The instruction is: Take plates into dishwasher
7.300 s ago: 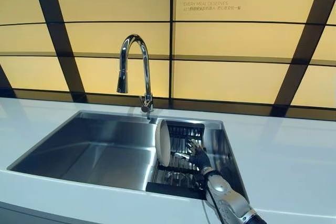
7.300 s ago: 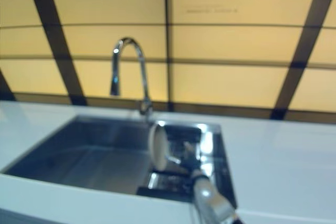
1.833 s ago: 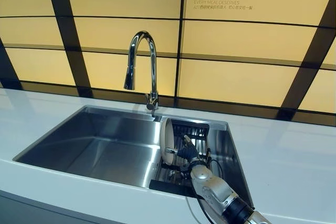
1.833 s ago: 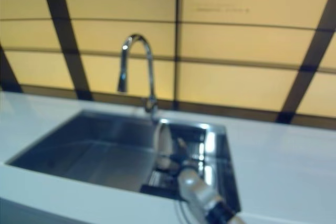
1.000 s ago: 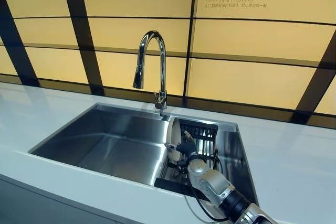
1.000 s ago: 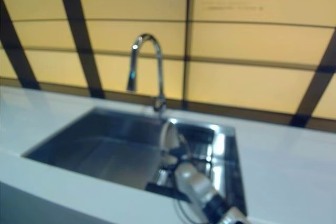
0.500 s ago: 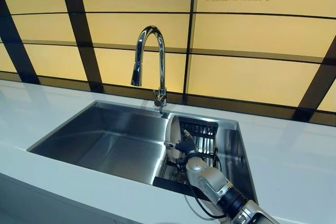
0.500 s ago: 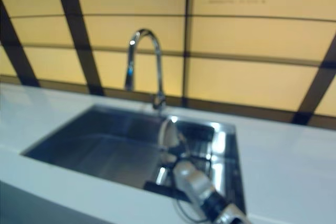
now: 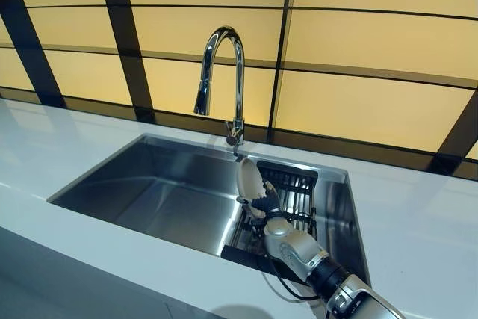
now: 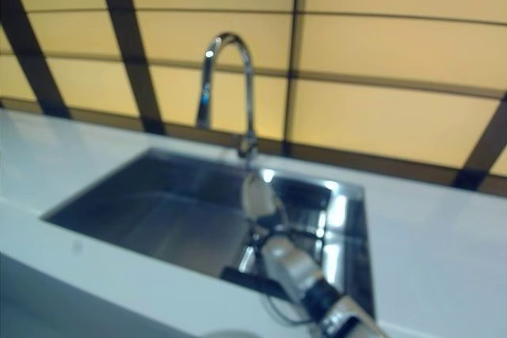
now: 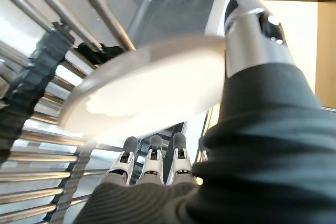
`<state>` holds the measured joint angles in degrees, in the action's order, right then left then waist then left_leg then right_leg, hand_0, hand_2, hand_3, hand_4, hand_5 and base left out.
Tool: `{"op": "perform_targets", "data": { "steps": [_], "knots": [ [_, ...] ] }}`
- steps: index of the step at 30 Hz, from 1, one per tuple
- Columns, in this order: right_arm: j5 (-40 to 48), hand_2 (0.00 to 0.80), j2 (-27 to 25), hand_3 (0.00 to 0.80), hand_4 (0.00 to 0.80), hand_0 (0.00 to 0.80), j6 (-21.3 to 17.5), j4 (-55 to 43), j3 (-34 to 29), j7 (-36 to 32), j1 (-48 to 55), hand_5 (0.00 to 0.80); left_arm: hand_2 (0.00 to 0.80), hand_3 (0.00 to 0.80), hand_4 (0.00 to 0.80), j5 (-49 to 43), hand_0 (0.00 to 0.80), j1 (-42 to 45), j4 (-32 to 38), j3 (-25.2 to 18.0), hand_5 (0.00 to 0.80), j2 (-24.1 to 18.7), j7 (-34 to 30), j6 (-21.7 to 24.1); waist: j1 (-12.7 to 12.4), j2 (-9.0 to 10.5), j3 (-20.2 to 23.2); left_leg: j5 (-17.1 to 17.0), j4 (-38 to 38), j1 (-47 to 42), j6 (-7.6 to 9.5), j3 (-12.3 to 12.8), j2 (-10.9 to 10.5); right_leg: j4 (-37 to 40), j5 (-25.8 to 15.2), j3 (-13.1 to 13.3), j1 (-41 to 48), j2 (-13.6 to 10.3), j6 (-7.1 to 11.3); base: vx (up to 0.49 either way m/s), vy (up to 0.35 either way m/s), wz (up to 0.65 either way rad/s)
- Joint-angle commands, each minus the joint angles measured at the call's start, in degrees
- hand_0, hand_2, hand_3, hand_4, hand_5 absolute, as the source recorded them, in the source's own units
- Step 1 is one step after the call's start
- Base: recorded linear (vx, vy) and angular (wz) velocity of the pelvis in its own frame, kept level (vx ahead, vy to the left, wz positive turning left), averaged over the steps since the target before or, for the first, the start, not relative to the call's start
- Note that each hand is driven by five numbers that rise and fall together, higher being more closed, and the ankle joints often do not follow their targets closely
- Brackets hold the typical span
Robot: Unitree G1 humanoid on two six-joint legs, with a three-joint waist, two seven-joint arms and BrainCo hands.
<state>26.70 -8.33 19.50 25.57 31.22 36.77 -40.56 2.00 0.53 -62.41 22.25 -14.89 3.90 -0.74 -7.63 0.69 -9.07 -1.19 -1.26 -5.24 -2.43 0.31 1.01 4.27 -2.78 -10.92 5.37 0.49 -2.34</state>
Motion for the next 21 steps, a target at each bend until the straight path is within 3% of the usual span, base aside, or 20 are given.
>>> {"op": "perform_targets", "data": {
  "steps": [1, 21],
  "knots": [
    [1.2, 0.0, 0.9, 0.0, 0.0, 0.0, -1.6, 0.6, -1.6, 0.5, -7.2, 0.0, 0.0, 0.0, 0.0, 0.2, 0.0, -2.0, -4.1, 2.8, 0.0, 2.9, -0.2, 1.1, -1.4, 2.52, 0.2, 2.2, 4.9, 3.4, 0.44, -1.2, -2.3, -2.0, 3.5, -1.4, 2.1, -1.2, 1.89, 0.037, 0.018, 0.01],
    [-0.8, 0.0, 1.0, 0.0, 0.0, 0.0, -0.2, 1.4, -1.4, -1.0, -9.3, 0.0, 0.0, 0.0, 0.0, 0.7, 0.0, -2.8, -3.6, 3.7, 0.0, 2.9, -0.5, -0.2, -1.8, 2.68, 0.0, 2.2, 4.4, 2.7, 0.86, -1.3, -2.6, -2.0, 3.6, -1.1, 2.7, -1.0, 1.85, 0.007, 0.005, 0.01]
  ]
}}
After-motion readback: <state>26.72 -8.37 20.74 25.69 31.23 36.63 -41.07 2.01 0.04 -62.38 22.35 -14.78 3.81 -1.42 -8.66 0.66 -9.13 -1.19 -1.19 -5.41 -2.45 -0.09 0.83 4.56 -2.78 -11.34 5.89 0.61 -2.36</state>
